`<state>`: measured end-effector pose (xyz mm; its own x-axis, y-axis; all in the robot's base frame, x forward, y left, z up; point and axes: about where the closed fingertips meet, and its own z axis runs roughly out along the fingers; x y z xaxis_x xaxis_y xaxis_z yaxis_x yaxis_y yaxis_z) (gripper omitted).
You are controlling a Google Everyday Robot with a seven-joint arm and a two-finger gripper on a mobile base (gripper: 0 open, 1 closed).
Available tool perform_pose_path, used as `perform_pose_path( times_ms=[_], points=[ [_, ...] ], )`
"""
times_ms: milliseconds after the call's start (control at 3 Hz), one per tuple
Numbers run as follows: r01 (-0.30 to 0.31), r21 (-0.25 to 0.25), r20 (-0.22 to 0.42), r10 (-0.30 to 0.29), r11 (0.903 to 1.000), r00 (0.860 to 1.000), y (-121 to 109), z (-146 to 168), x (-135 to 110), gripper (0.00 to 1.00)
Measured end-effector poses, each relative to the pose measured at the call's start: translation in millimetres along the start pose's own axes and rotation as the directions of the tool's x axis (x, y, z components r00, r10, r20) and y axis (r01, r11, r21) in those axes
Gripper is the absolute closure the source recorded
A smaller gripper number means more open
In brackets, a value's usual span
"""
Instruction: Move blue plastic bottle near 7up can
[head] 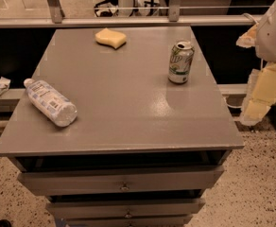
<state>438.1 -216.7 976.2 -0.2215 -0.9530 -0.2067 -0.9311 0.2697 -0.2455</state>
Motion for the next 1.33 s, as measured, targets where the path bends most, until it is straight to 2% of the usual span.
perform_pose_path(
  times_ms=[333, 667, 1000, 1333],
  points=[
    [-0.001, 0.007, 0.006, 0.0, 1.0, 1.0, 0.2, 0.1, -2.1, 0.0],
    [-0.007, -0.007, 0.061, 0.007, 1.0, 0.998, 2.4, 22.8, -20.5, 0.0],
    [-0.006, -0.074, 0.168, 0.019, 0.9973, 0.986, 11.9, 81.1, -76.3, 0.0],
    [-0.006, -0.145, 0.269, 0.045, 0.9894, 0.962, 23.0, 128.4, -131.5, 0.0]
  ],
)
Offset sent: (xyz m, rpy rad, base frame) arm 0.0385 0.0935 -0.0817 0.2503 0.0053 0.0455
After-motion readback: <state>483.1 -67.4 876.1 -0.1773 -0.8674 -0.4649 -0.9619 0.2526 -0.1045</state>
